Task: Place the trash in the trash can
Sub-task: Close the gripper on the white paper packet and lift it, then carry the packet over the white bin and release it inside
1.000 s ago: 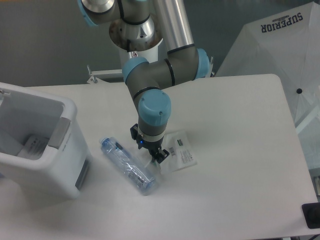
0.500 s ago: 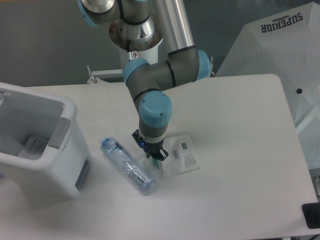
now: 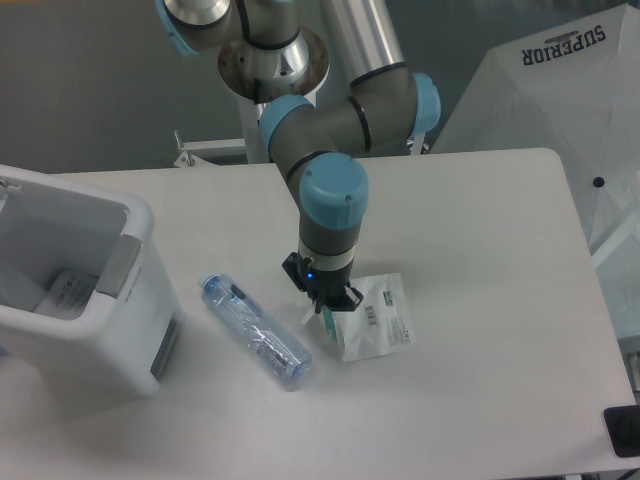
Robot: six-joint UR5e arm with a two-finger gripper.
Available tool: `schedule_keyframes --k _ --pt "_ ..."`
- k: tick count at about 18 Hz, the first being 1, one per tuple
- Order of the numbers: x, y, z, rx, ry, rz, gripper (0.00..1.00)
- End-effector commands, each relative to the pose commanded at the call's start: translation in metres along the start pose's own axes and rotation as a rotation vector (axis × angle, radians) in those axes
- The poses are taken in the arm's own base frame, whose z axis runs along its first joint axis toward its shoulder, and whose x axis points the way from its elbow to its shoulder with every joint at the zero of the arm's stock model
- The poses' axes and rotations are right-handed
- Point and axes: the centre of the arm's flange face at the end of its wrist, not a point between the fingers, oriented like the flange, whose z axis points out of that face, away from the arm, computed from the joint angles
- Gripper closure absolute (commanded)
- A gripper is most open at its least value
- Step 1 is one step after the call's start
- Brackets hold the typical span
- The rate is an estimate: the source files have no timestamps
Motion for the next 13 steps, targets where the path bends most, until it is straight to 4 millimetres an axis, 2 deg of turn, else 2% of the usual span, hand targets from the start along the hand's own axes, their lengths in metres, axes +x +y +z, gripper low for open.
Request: schedule_keyframes --k 10,13 --pt "-0.015 -0.010 -0.080 0.186 -0.031 -0.154 1.00" --pt "-0.017 -0.024 -0.110 0.289 -0.011 -0.240 1.00"
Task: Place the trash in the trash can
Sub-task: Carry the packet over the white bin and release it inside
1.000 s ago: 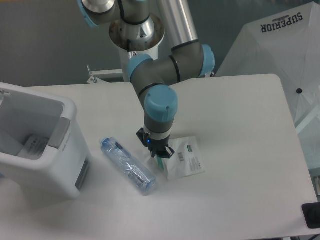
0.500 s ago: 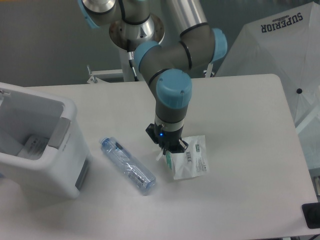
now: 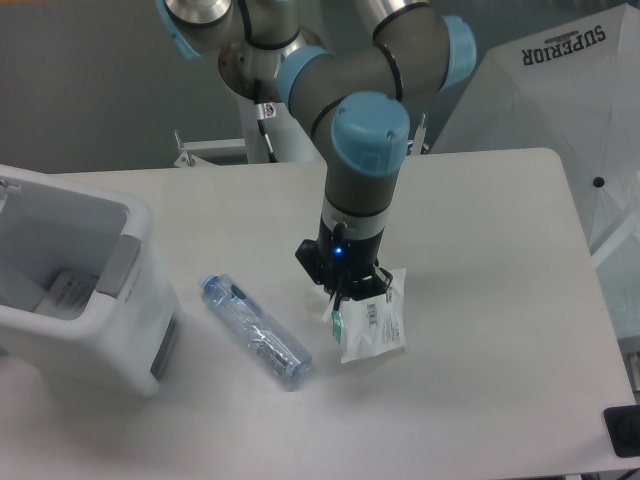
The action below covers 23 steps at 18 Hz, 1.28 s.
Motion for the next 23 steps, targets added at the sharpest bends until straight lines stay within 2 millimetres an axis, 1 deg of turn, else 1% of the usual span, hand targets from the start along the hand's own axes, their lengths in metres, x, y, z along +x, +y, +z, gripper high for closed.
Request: schedule_keyframes --k 2,4,5,7,8,10,13,14,17,19,22,23 --pt "0.006 -0.021 -0.023 0.109 0.056 -0.079 1.00" --pt "0.015 -0.044 -0.056 0.240 0.140 -0.141 1.00" --pt "0.019 -0.053 -0.073 0.284 0.162 -0.167 1.00" --pt "0.031 -0.062 -0.105 0.336 0.159 -0.165 1.00" --pt "0.040 -0.063 -0.117 0.351 0.155 -0.151 1.00" --pt "0.071 -0.069 -0.141 0.394 0.176 -0.108 1.00" --pt "0.109 -0.072 -0.167 0.428 0.185 -0.064 1.00" --pt "0.124 -0.073 -0.178 0.440 0.189 -0.057 1.00" --pt "0.165 -0.077 -0.202 0.470 0.216 -0.033 1.00" --pt "0.193 -0.080 -0.207 0.473 0.237 -0.004 1.00" --pt "0.245 -0.085 -0.211 0.467 0.290 0.041 1.00" --pt "0.260 -0.084 -0.216 0.469 0.305 0.045 1.00"
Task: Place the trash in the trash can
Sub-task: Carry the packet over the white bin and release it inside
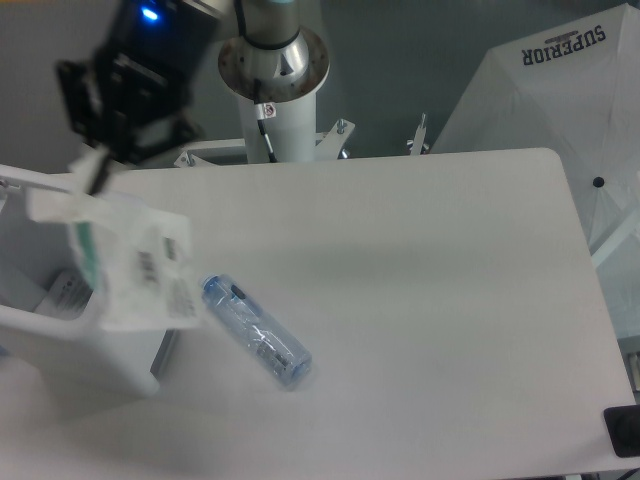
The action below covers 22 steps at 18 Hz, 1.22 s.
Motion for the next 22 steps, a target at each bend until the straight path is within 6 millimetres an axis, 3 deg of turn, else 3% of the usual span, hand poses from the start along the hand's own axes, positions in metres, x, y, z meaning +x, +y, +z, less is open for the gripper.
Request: schedule_keyframes --k 3,5,11,12,13,16,17,19,22 --pt "0.025 -0.001 0.005 -0.001 0.044 0.002 1.00" --pt "0.031 0.000 0.009 -0.006 0.061 0.002 1.00" --pt "0.017 0.026 0.041 -0.065 0.082 -0.027 1.00" --pt "0.016 0.029 0.043 -0.070 0.084 -0.029 0.95" --pt "0.015 0.030 0.045 -0.072 0.084 -0.022 0.80" --pt "0.010 0.033 0.051 -0.081 0.086 -0.021 0.55" --pt "0.006 0.033 0.054 -0.086 0.085 -0.026 0.41" --pt "0.004 0.034 0.056 -0.090 0.079 -0.026 0.00" --pt "-0.009 0.039 0.057 -0.100 0.055 -0.046 0.00"
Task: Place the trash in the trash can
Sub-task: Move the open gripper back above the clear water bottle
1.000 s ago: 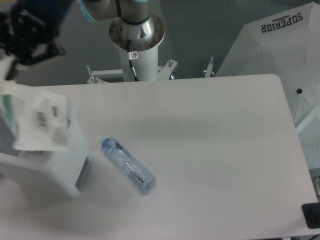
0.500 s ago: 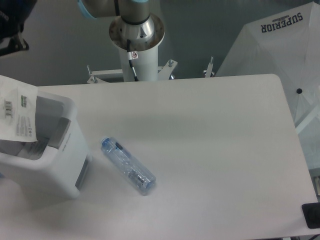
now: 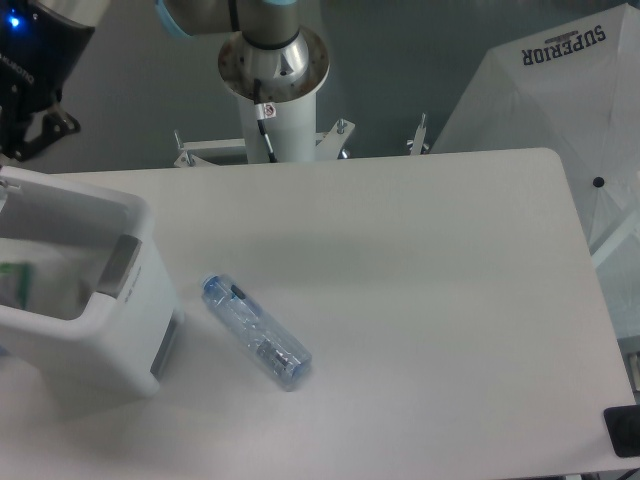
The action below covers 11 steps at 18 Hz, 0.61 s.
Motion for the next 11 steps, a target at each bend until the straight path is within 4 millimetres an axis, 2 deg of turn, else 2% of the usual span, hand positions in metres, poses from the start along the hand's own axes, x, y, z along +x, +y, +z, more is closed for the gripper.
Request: schedule_keyframes --k 3,8,11 --pt "-0.049 0.008 -0.019 0.018 -0.058 -0.072 0.00" --pt "-0.156 0.030 -0.051 0.042 -0.158 -0.225 0.00" --pt "-0.226 0.050 -0.042 0.021 -0.177 -0.314 0.00"
